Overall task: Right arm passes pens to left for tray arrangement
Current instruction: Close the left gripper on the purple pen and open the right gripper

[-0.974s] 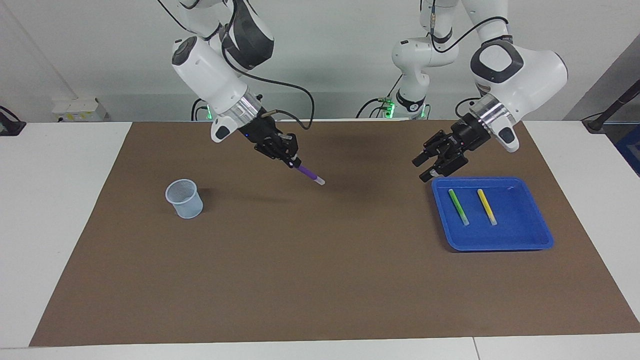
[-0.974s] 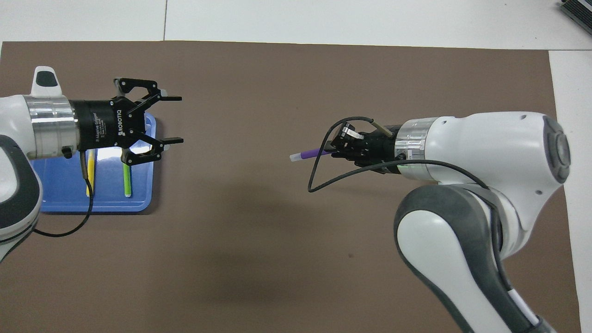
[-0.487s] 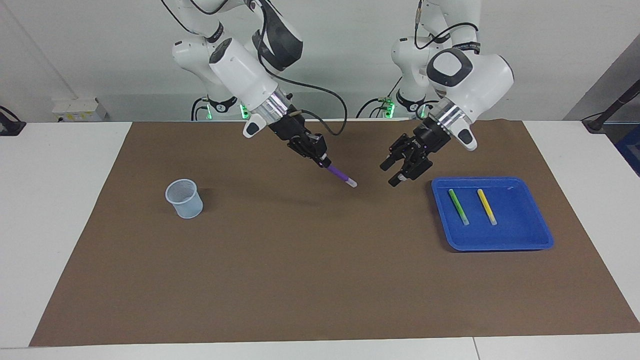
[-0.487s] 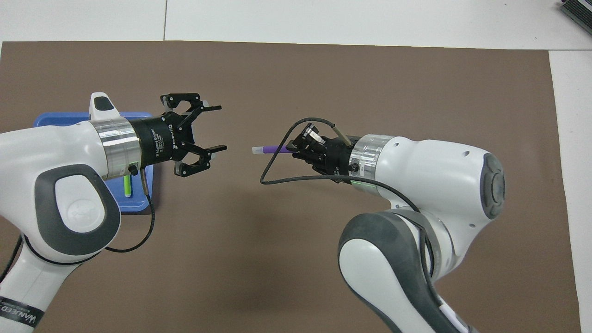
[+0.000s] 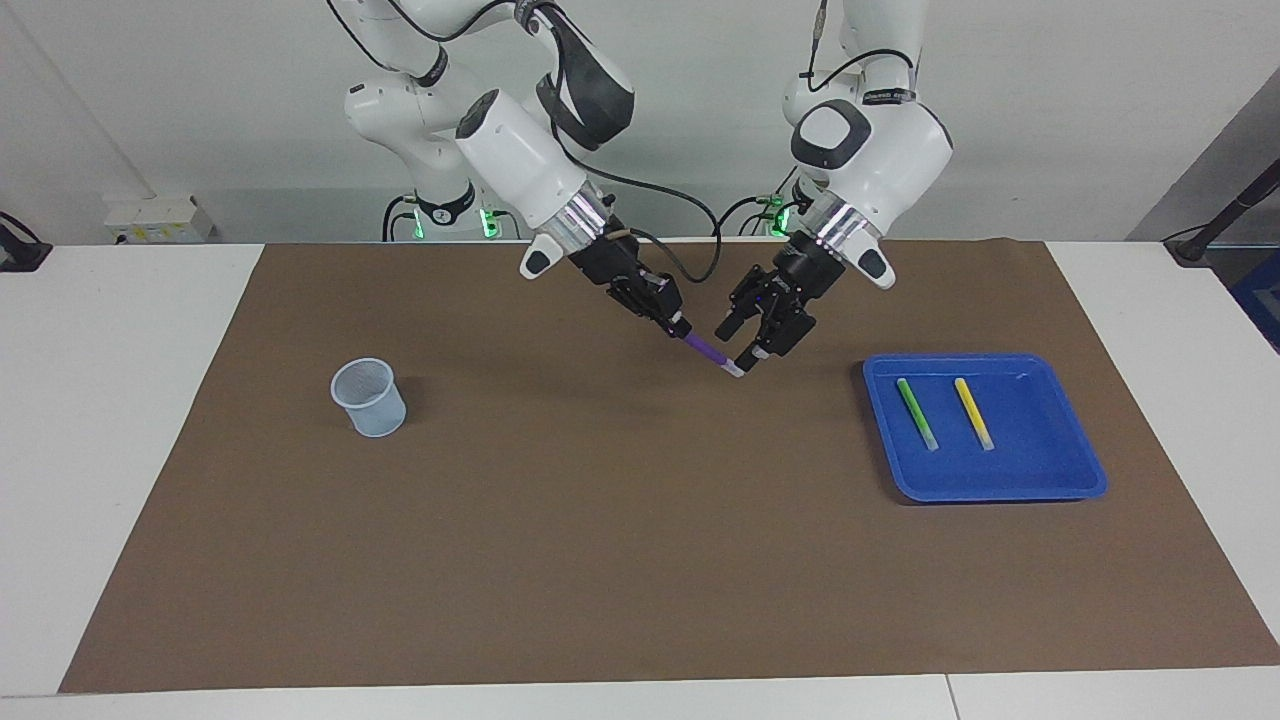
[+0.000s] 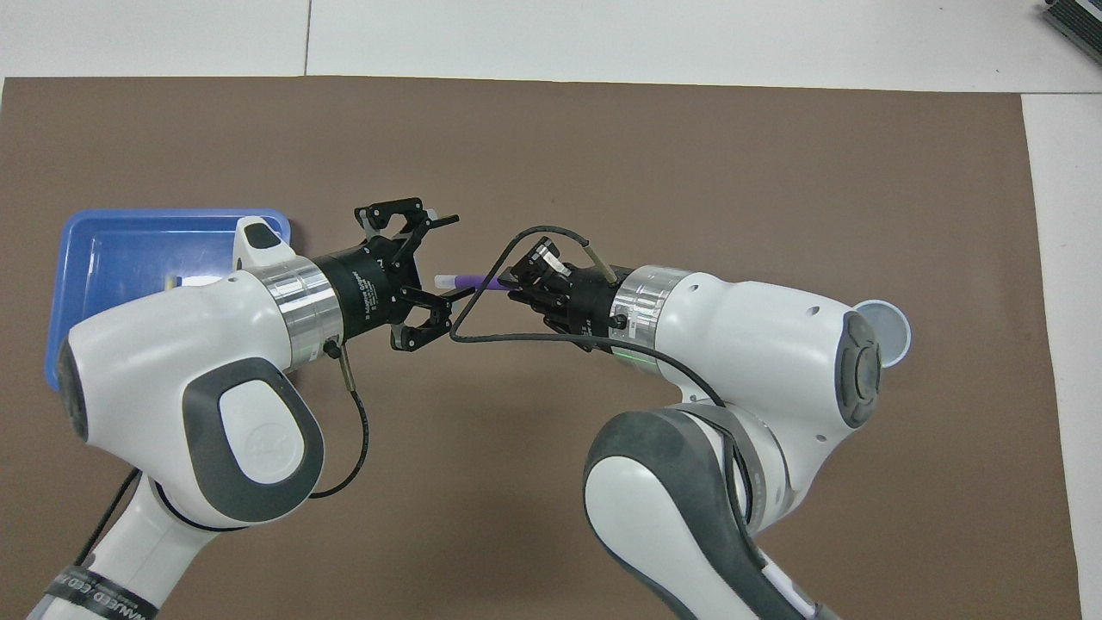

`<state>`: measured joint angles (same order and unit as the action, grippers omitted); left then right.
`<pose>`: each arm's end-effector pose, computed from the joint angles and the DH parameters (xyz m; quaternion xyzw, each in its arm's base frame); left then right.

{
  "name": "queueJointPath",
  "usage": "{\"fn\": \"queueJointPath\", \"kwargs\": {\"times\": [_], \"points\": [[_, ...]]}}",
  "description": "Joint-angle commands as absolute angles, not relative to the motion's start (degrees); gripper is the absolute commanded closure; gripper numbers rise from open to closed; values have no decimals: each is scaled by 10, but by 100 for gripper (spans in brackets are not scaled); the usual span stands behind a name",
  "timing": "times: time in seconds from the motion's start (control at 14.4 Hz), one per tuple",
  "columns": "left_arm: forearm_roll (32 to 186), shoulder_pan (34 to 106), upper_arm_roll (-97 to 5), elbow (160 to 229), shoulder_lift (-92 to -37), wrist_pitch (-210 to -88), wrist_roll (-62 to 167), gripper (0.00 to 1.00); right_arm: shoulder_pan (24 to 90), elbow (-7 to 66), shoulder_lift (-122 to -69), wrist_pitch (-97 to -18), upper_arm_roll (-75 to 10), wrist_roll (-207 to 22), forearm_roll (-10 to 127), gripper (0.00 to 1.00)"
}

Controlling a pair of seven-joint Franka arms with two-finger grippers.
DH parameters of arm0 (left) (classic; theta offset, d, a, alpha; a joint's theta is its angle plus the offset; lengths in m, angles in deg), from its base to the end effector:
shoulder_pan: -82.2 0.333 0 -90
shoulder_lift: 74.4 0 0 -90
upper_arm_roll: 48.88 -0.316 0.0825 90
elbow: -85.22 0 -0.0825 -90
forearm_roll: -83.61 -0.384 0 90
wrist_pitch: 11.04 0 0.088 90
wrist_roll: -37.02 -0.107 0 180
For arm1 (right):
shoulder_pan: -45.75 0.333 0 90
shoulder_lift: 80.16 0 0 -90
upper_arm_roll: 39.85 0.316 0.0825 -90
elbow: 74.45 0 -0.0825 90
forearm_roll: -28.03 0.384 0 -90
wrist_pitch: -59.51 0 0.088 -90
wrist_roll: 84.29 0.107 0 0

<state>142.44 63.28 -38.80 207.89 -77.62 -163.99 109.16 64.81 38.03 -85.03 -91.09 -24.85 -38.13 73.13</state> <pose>0.5059 -0.2529 0.4828 0.6474 0.6360 -0.0989 0.4082 0.5226 0.3278 0.4915 -0.8481 0.3606 -0.0167 0.3879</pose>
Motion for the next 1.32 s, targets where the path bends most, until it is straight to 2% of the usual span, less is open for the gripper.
{"fn": "queueJointPath", "kwargs": {"times": [0.0, 0.35, 0.63, 1.04, 1.25], "points": [[1448, 599, -396, 2134, -809, -1685, 1099, 20, 652, 381, -852, -922, -249, -378, 752, 100], [1450, 586, -396, 2142, -810, -1702, 1128, 22, 652, 381, -852, -923, -249, -378, 752, 100], [1450, 583, -396, 2142, -806, -1711, 1127, 44, 651, 380, -853, -925, -249, -378, 752, 100], [1449, 578, -396, 2142, -801, -1721, 1126, 46, 650, 380, -853, -925, -249, -379, 753, 100], [1449, 571, -396, 2142, -799, -1733, 1127, 63, 650, 380, -853, -925, -249, -379, 753, 100]]}}
